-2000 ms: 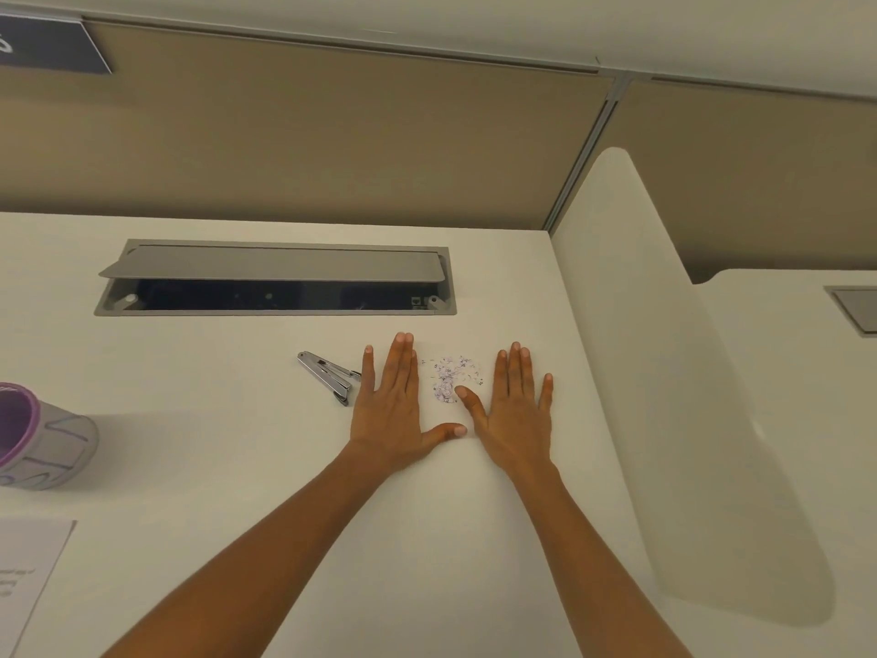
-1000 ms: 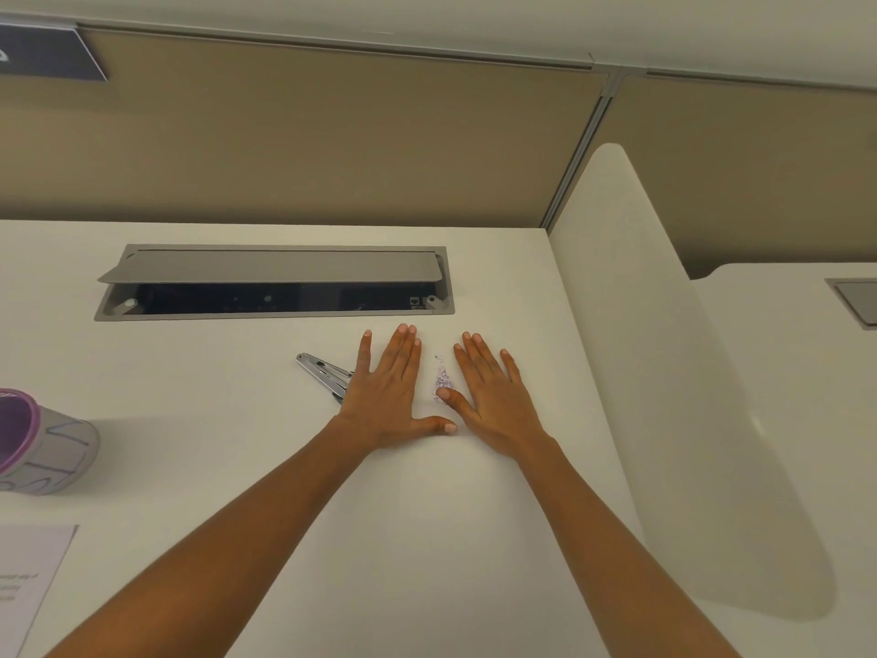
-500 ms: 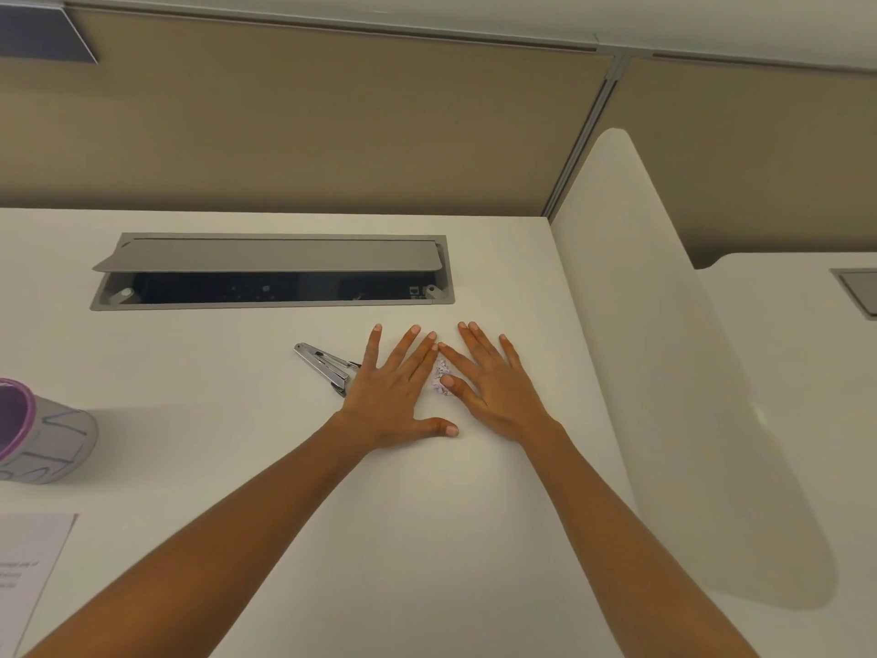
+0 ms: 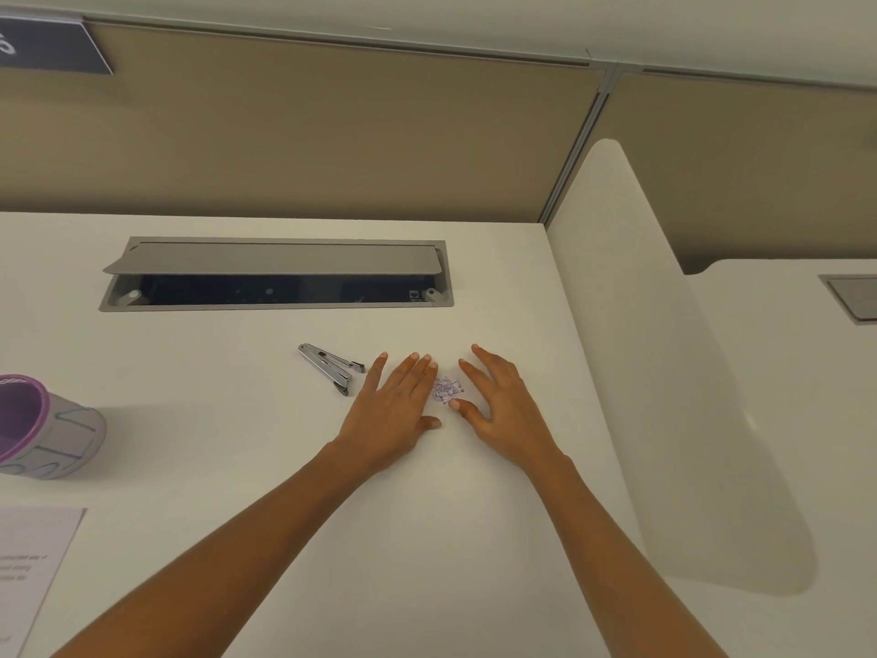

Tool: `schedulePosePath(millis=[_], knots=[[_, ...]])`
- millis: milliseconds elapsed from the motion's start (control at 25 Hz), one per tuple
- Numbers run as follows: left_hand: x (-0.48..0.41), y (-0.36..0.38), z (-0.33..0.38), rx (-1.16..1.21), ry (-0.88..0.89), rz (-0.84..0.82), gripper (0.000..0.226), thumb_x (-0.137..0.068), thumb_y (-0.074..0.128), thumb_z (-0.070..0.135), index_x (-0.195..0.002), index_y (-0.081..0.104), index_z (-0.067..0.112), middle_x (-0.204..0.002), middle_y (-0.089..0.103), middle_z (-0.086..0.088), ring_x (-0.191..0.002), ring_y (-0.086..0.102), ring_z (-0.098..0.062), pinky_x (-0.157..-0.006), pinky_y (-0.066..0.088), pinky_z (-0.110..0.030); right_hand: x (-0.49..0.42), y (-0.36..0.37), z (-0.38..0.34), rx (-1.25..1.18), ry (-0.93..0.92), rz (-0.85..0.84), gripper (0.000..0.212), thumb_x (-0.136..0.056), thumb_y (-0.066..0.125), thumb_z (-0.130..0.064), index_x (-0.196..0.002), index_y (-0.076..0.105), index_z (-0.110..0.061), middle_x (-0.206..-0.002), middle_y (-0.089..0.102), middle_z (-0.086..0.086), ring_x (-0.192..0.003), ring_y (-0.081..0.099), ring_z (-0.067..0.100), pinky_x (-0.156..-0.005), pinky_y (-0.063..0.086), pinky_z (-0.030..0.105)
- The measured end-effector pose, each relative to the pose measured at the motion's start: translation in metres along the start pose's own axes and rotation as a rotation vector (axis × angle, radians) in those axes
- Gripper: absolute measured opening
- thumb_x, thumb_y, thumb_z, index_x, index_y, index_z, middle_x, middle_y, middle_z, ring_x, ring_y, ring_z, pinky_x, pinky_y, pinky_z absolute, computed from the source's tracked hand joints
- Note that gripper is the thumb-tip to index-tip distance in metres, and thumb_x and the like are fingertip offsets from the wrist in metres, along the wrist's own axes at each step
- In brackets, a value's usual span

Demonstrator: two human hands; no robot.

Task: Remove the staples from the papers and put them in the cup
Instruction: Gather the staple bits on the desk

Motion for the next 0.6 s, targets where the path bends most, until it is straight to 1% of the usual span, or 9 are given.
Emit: schedulePosePath(millis=[40, 80, 120, 160, 240, 360, 520, 600], knots=[[-0.002, -0.007, -0.002, 0.001, -0.03, 0.041, 0.073, -0.085, 0.057, 0.053, -0.14, 0.044, 0.007, -0.138, 0.055, -0.014, -0.128, 0.051, -0.032, -0.109, 0.033, -0.051, 0.001, -0.003, 0.0, -0.003, 0.05, 0.003, 0.065, -0.09, 0.052, -0.052, -0.143, 0.042, -0.017, -0.148, 0.037, 0.004, -0.136, 0.031, 0.02, -0.109, 0.034, 0.032], [-0.004, -0.011, -0.005, 0.004, -0.069, 0.055, 0.07, -0.079, 0.066, 0.05, -0.133, 0.053, 0.007, -0.123, 0.065, -0.013, -0.114, 0.06, -0.032, -0.102, 0.041, -0.048, 0.001, -0.003, 0.001, 0.016, 0.097, -0.015, 0.064, -0.088, 0.059, -0.047, -0.141, 0.043, -0.014, -0.14, 0.042, 0.005, -0.129, 0.036, 0.02, -0.103, 0.04, 0.03], [-0.006, -0.011, -0.01, 0.026, -0.114, 0.044, 0.068, -0.076, 0.07, 0.048, -0.129, 0.057, 0.008, -0.113, 0.067, -0.012, -0.105, 0.062, -0.031, -0.095, 0.045, -0.046, 0.001, -0.002, 0.002, 0.04, 0.139, -0.041, 0.064, -0.087, 0.063, -0.043, -0.139, 0.045, -0.011, -0.133, 0.044, 0.006, -0.123, 0.039, 0.02, -0.097, 0.044, 0.03], [-0.009, -0.01, -0.013, 0.063, -0.148, 0.026, 0.064, -0.077, 0.071, 0.046, -0.126, 0.059, 0.009, -0.11, 0.067, -0.011, -0.101, 0.062, -0.03, -0.091, 0.044, -0.043, 0.001, 0.001, 0.002, 0.05, 0.179, -0.066, 0.061, -0.087, 0.065, -0.038, -0.137, 0.047, -0.009, -0.129, 0.045, 0.007, -0.119, 0.042, 0.022, -0.094, 0.045, 0.032], [-0.015, -0.006, -0.014, 0.161, -0.171, -0.015, 0.049, -0.081, 0.068, 0.039, -0.12, 0.063, 0.011, -0.108, 0.066, -0.011, -0.098, 0.062, -0.03, -0.086, 0.04, -0.038, -0.003, 0.003, 0.004, 0.012, 0.244, -0.085, 0.05, -0.088, 0.066, -0.027, -0.13, 0.053, -0.005, -0.123, 0.048, 0.011, -0.11, 0.05, 0.026, -0.09, 0.047, 0.036], [-0.025, -0.005, -0.015, 0.262, -0.213, -0.02, 0.026, -0.086, 0.066, 0.03, -0.104, 0.069, 0.012, -0.1, 0.067, -0.01, -0.09, 0.062, -0.03, -0.078, 0.037, -0.033, -0.009, 0.004, 0.001, -0.043, 0.28, -0.06, 0.032, -0.088, 0.065, -0.016, -0.117, 0.061, -0.003, -0.114, 0.053, 0.014, -0.096, 0.058, 0.03, -0.082, 0.049, 0.038], [-0.033, -0.002, -0.018, 0.311, -0.284, -0.039, 0.019, -0.086, 0.067, 0.027, -0.101, 0.072, 0.016, -0.096, 0.066, -0.008, -0.085, 0.062, -0.03, -0.069, 0.043, -0.034, -0.017, 0.006, -0.007, -0.01, 0.263, -0.051, 0.019, -0.089, 0.062, -0.013, -0.104, 0.067, -0.004, -0.105, 0.056, 0.013, -0.088, 0.06, 0.029, -0.071, 0.048, 0.034], [-0.036, -0.002, -0.017, 0.321, -0.278, -0.044, 0.017, -0.086, 0.067, 0.027, -0.098, 0.072, 0.016, -0.095, 0.067, -0.008, -0.084, 0.062, -0.03, -0.065, 0.042, -0.033, -0.021, 0.008, -0.012, 0.014, 0.247, -0.059, 0.012, -0.089, 0.059, -0.011, -0.094, 0.068, -0.004, -0.097, 0.057, 0.012, -0.082, 0.06, 0.028, -0.06, 0.041, 0.029]])
Point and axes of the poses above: each hand's wrist, its own x-axis away from the middle knuckle, its own y-axis out of the palm, z = x × y, the point moved 10 cm from there along -x, towards the middle knuckle
